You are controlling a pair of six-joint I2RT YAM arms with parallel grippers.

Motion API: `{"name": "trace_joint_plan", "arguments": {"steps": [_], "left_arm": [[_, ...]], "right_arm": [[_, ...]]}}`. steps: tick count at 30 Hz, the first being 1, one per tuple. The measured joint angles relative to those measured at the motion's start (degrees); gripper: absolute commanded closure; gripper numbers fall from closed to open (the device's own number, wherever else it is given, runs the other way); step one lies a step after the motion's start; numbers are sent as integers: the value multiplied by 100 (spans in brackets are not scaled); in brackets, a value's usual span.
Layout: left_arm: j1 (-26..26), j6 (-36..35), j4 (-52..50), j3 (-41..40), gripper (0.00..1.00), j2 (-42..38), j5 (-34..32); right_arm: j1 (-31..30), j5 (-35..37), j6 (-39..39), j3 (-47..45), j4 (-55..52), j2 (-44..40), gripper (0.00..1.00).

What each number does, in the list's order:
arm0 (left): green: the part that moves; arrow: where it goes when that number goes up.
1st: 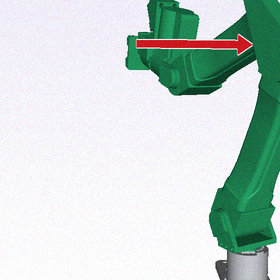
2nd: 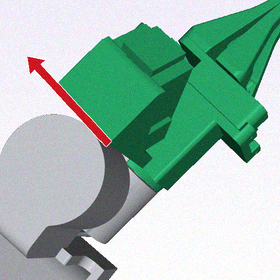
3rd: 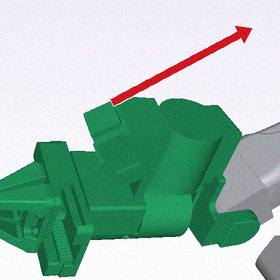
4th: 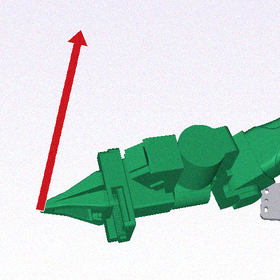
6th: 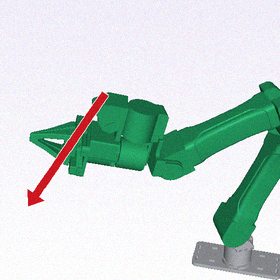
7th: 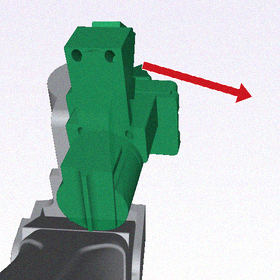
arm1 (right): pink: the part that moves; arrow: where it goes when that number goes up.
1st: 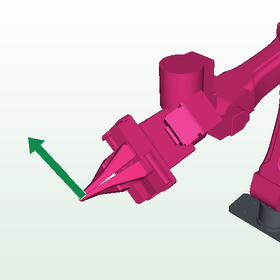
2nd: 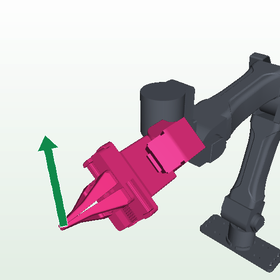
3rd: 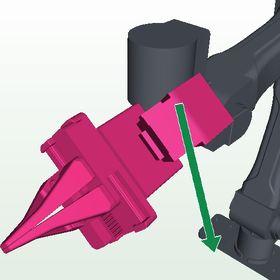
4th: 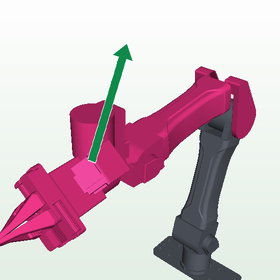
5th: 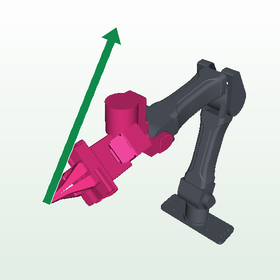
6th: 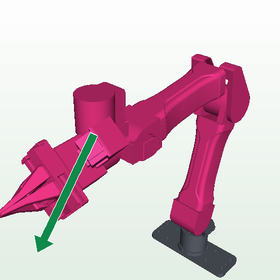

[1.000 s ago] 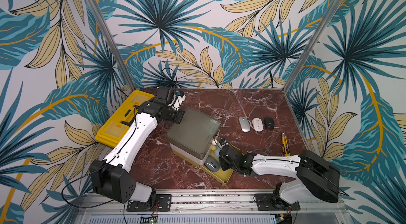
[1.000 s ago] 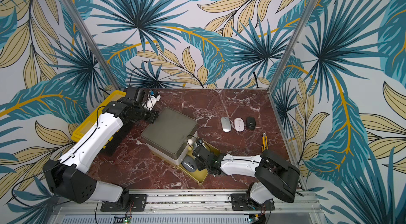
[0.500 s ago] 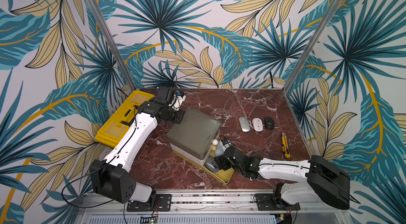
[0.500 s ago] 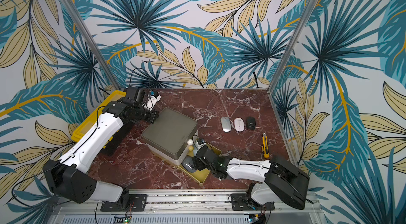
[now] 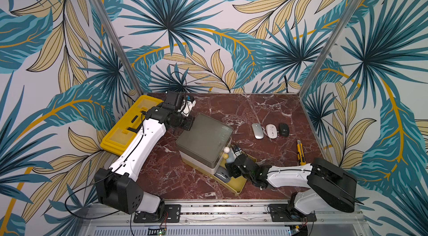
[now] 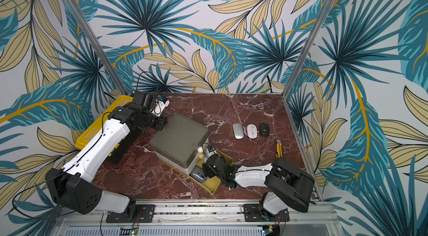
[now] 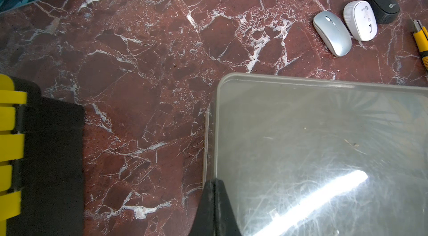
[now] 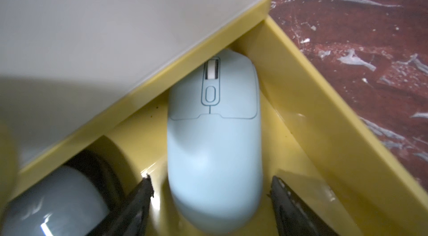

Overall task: Take the mice out of the drawer
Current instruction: Pick up the mouse from the drawer.

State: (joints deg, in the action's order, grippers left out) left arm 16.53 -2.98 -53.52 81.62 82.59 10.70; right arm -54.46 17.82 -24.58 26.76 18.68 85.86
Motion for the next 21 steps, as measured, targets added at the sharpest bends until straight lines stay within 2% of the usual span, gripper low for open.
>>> {"name": "trace_joint_plan", "arguments": {"steps": [11, 21], "left_arm": [[0, -2, 0, 0, 100, 0, -2], [0, 0, 0, 0, 100, 0, 0]], "right_arm": [[111, 168, 258, -199, 1401, 551, 18], [133, 175, 284, -208, 1851, 763, 54]]}}
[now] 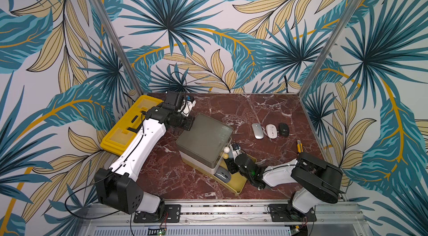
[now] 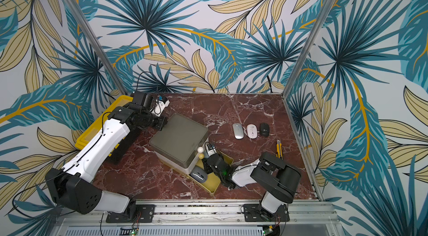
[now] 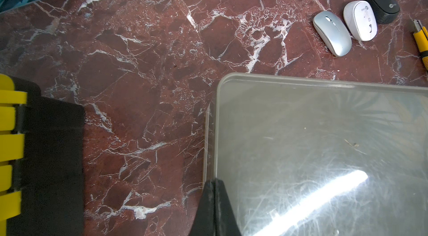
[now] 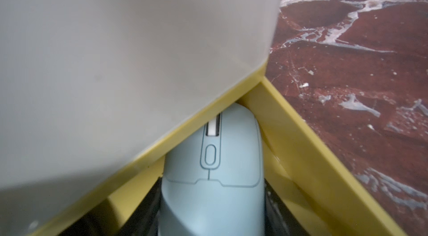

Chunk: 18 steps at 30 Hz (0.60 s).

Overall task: Take the mice out of the drawer
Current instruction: Pick up the mouse from the drawer.

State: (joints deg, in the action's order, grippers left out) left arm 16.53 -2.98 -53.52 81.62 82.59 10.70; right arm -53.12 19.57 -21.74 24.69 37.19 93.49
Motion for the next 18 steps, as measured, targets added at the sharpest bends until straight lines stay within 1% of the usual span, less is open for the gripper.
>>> {"name": "trace_joint_plan", "arguments": {"steps": [1, 4, 6, 8, 13, 18], "left_arm": [[0, -2, 0, 0, 100, 0, 0], [0, 0, 0, 0, 100, 2, -2], [0, -2, 0, 0, 100, 2, -2], [0, 0, -2, 0, 100, 2, 0], [0, 0, 0, 0, 100, 2, 0], [0, -2, -2, 0, 100, 4, 2]], "right_arm": [[0, 4, -11, 0, -35, -15, 57], [0, -35, -31, 24, -291, -133, 62], [0, -79, -55, 50, -610, -280, 63], [0, -120, -98, 52, -946, -455, 66], [0, -256, -262, 168, -2052, -1021, 68], [0, -448, -468, 428, -3357, -1799, 69]]}}
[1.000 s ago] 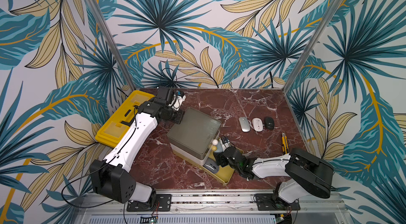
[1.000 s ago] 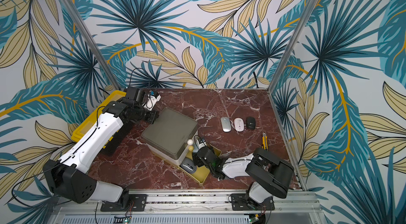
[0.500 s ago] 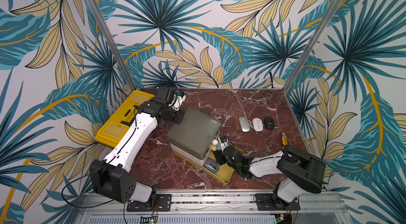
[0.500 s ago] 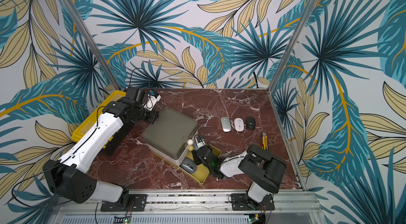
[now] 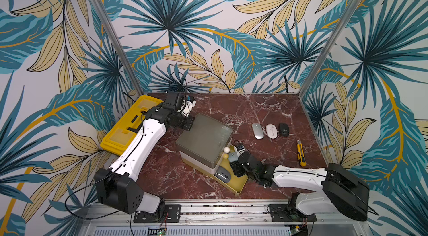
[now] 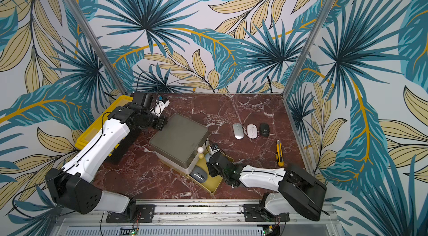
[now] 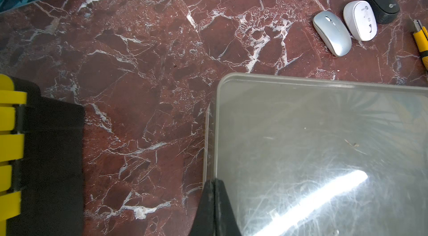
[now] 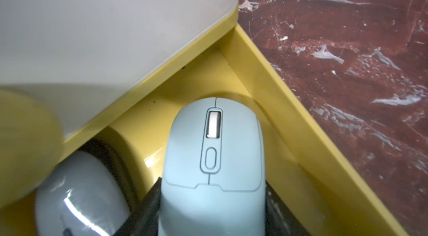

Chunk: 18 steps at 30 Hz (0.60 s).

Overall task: Take the mice out of the drawer
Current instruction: Pick up the mouse from the drawer.

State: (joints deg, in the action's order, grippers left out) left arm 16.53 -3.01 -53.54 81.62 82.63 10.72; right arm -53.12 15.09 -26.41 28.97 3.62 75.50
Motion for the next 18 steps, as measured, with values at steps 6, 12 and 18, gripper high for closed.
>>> {"name": "trace_joint_plan", "arguments": {"steps": [6, 12, 18], "left_arm": [[0, 2, 2, 0, 100, 0, 0], [0, 2, 0, 0, 100, 0, 0], [0, 2, 2, 0, 100, 0, 0]], "right_arm": [[0, 7, -168, 509, -1475, -1073, 69], [17, 905, -315, 629, -2457, -2223, 68], [817, 1473, -330, 326, -2796, -2573, 68]]}}
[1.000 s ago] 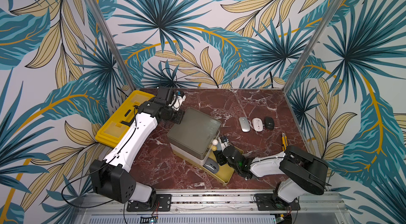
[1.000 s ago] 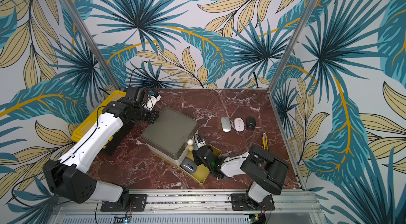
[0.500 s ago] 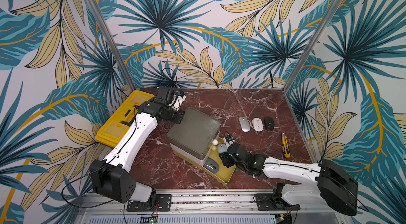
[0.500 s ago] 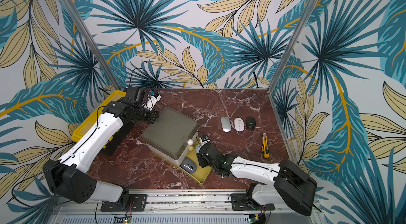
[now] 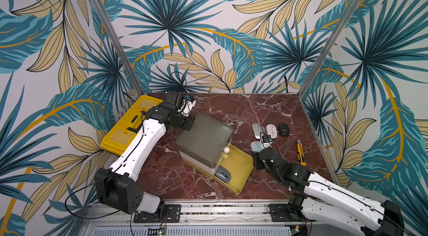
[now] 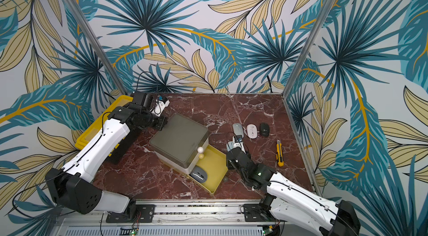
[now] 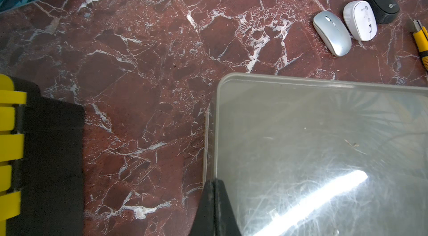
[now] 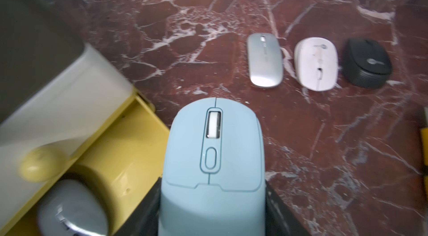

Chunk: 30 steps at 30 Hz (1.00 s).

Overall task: Take the mice out of the drawer
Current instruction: Pick up the mouse from the drawer, then place the mouse at the center of the board.

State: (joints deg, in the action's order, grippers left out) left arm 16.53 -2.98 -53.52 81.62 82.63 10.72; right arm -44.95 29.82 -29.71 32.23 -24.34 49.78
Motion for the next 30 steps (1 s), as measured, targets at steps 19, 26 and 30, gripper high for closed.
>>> {"name": "trace_joint_plan", "arguments": {"steps": [19, 26, 30], "left_arm": [[0, -2, 2, -2, 100, -4, 7], [0, -2, 2, -2, 100, -4, 7], [0, -2, 2, -2, 100, -4, 7]], "right_arm": [[1679, -608, -177, 398, -269, 1860, 66], [1685, -470, -197, 529, -94, 2404, 65], [1685, -551, -330, 706, -79, 2702, 65]]}}
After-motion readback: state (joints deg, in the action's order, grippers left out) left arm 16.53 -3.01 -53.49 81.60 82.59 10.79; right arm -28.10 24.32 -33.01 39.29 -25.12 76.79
